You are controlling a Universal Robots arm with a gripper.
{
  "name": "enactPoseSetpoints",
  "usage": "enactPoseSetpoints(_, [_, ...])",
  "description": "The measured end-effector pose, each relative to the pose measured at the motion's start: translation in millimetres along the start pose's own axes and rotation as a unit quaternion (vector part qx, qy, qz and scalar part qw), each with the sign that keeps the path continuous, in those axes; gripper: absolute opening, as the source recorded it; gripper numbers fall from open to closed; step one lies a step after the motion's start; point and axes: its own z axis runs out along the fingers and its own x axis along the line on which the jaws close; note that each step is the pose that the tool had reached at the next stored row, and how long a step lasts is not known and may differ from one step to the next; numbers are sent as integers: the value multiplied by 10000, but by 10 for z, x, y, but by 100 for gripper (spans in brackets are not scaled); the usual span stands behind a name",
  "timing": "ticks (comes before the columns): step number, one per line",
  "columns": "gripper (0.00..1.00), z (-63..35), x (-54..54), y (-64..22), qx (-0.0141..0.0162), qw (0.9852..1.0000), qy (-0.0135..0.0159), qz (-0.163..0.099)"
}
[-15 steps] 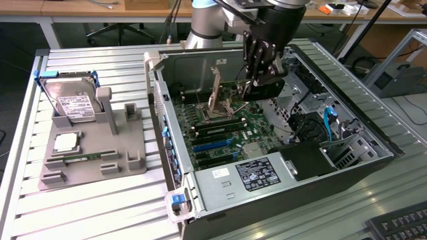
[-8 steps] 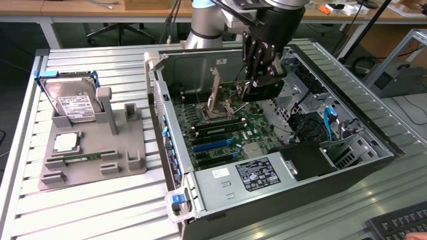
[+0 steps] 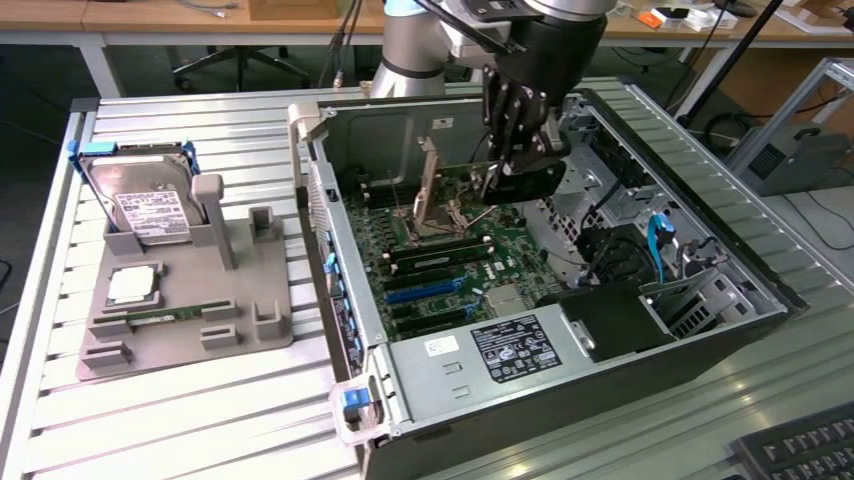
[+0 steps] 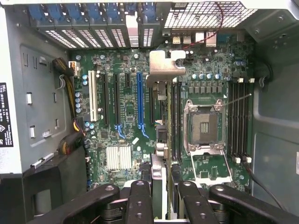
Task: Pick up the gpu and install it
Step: 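Insert the gpu into the slot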
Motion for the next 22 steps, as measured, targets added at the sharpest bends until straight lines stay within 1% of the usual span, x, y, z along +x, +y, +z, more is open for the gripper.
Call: enactPoseSetpoints(22, [27, 29, 3, 29, 0, 10000, 0, 0])
